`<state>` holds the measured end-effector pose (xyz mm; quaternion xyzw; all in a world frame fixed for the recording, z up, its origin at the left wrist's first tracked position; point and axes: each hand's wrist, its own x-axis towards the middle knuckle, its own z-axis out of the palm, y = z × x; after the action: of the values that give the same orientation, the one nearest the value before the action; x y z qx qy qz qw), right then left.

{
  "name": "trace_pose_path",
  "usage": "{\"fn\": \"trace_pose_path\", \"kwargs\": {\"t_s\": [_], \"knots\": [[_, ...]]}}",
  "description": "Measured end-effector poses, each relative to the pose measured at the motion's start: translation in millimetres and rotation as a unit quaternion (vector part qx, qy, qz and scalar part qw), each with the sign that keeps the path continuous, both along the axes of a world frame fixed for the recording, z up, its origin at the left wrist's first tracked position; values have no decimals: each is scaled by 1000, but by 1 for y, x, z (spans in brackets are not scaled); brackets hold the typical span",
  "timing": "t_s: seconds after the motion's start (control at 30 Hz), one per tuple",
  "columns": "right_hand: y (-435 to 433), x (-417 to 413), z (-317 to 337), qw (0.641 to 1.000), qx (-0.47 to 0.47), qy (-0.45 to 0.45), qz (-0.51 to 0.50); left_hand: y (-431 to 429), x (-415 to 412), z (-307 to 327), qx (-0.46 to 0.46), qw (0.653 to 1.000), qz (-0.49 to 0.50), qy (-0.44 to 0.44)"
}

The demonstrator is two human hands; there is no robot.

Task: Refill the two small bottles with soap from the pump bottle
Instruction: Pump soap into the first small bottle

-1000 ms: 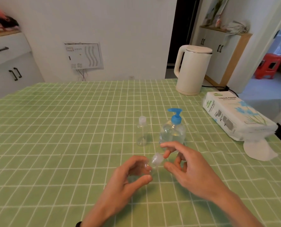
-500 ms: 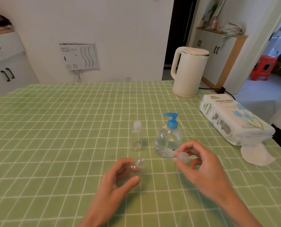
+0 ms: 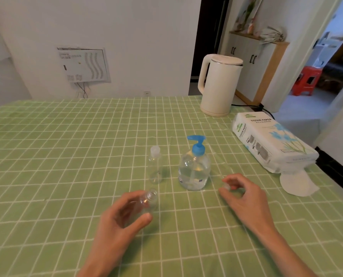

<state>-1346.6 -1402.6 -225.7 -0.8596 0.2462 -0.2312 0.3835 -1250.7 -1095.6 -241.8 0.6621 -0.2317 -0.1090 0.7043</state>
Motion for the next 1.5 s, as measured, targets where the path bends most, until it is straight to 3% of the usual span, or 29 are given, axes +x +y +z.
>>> {"fn": "trace_pose_path", "kwargs": {"t_s": [0.33,0.5,0.7,1.07,1.5], "knots": [[3,6,7,999,-3,38,6,-2,2,-4,-35,999,9,6],[17,41,55,989,87,-96,77,-7,0,-4,-34,999,9,3],[39,95,71,964,236,-62,106,-7,-3,-3,-30,999,8,9],[68,92,61,971,204,-96,74,-4,-5,-1,-19,1000,15,0],[96,33,54,958,243,-74,133,-17,3,30,-31,998,36,-51]]}}
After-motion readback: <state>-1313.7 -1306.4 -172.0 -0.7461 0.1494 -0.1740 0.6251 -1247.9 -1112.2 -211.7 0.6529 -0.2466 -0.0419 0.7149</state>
